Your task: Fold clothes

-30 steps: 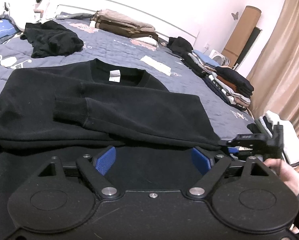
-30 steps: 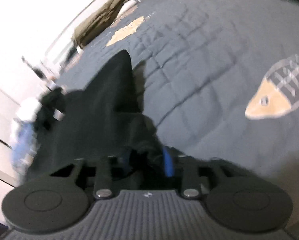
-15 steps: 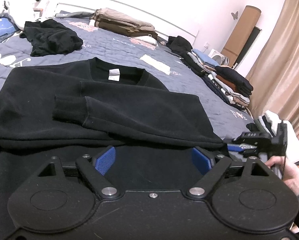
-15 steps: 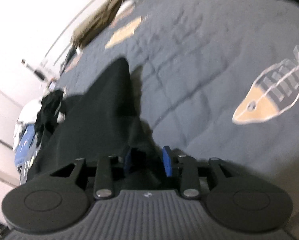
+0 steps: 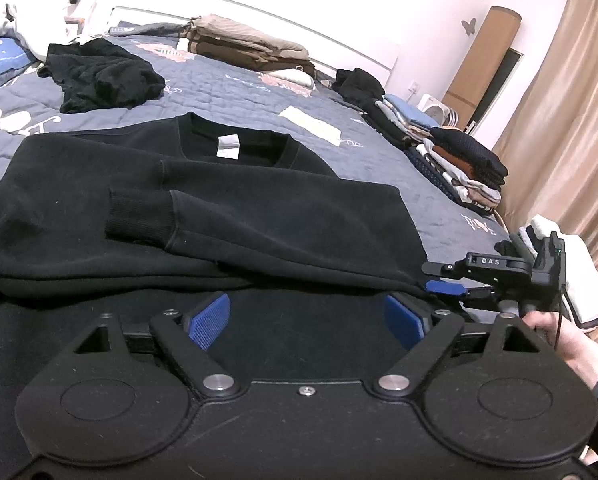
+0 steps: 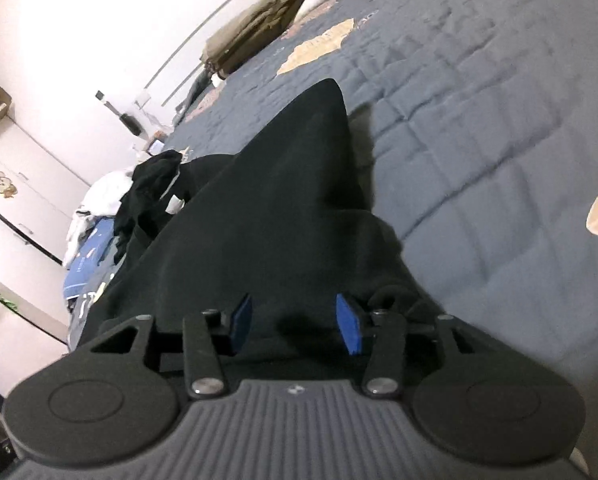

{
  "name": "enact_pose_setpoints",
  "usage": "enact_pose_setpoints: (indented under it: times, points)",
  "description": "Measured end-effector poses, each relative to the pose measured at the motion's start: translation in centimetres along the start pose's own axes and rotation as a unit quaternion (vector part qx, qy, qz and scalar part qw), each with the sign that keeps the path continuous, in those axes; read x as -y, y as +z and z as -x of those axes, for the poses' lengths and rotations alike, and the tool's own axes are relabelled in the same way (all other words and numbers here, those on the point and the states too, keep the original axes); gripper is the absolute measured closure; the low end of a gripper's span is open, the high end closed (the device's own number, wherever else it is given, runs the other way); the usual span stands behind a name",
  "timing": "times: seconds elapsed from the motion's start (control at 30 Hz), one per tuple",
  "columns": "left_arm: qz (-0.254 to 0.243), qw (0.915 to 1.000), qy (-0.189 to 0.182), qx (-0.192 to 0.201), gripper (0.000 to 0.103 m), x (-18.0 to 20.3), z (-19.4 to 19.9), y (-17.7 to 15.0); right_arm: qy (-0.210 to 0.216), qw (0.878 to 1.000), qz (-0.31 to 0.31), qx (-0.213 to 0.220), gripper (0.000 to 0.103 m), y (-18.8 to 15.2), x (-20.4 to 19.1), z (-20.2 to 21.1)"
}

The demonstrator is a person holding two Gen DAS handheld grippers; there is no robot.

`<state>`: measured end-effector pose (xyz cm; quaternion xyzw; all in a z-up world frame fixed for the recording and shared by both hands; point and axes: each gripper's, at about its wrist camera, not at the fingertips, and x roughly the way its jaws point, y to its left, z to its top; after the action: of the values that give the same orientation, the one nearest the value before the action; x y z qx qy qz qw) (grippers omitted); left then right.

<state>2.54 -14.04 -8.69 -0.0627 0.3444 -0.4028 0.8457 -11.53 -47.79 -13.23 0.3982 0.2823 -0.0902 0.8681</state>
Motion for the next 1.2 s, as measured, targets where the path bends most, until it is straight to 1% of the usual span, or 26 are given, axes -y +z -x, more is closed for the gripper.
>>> enact_pose_setpoints:
  times: [0.07,0.1,0.17,0.23,0.3,0.37,0.43,0.47,0.57,0.63,0.73,0.83,0.9,1.0,1.2]
  points:
    - [0.002,1.0000,0.000,0.000,0.018,-0.2,0.1,-0.1,-0.008,1.000,0.005,-0.004,0.058,0.2,-0.4,0.6]
    - [0.002,1.0000,0.002,-0.001,0.015,-0.3,0.2,-0.2,-0.014,1.000,0.010,-0.004,0.057,0.2,-0.9,0.9]
    - [0.001,1.0000,0.008,-0.004,0.013,-0.3,0.2,-0.3,-0.032,0.999,0.029,0.007,0.056,0.0,-2.3,1.5]
    - [0.000,0.9998,0.016,-0.008,0.011,-0.3,0.2,-0.4,-0.050,0.997,0.049,0.020,0.050,-0.2,-3.7,2.1]
    - [-0.008,0.9996,0.027,-0.008,0.007,0.0,0.6,-0.4,-0.053,0.997,0.060,0.022,0.046,-0.7,-5.0,2.6]
    - [-0.015,0.9993,0.035,-0.002,0.006,0.4,1.1,-0.4,-0.052,0.996,0.073,0.024,0.042,-1.3,-6.1,3.2]
    - [-0.023,0.9987,0.045,0.003,0.002,0.8,1.7,-0.4,-0.056,0.994,0.089,0.033,0.036,-2.4,-6.9,4.0]
    - [-0.028,0.9981,0.054,0.007,0.001,1.0,2.0,-0.4,-0.064,0.993,0.098,0.037,0.035,-2.9,-7.4,4.3]
    - [-0.045,0.9939,0.100,0.008,0.000,1.6,3.0,-0.7,-0.076,0.989,0.122,0.037,0.033,-4.0,-9.2,5.2]
    - [-0.047,0.9923,0.114,0.007,0.000,1.8,4.1,-1.4,-0.080,0.987,0.137,0.040,0.031,-5.0,-10.6,6.0]
    - [-0.034,0.9937,0.107,0.002,0.000,1.8,5.9,-2.6,-0.087,0.980,0.171,0.045,0.027,-6.8,-12.6,7.3]
    - [-0.034,0.9935,0.109,0.000,0.000,2.0,7.2,-3.5,-0.090,0.976,0.192,0.042,0.025,-8.3,-14.0,8.3]
    - [-0.038,0.9927,0.114,0.004,0.000,2.3,8.1,-4.0,-0.083,0.977,0.196,0.035,0.025,-9.4,-14.6,9.0]
    - [-0.028,0.9930,0.114,0.011,0.000,2.3,9.4,-4.7,-0.077,0.978,0.193,0.031,0.025,-10.9,-15.0,10.0]
    - [-0.023,0.9919,0.124,0.016,0.000,2.4,11.8,-6.6,-0.099,0.973,0.207,0.019,0.025,-13.7,-15.6,11.5]
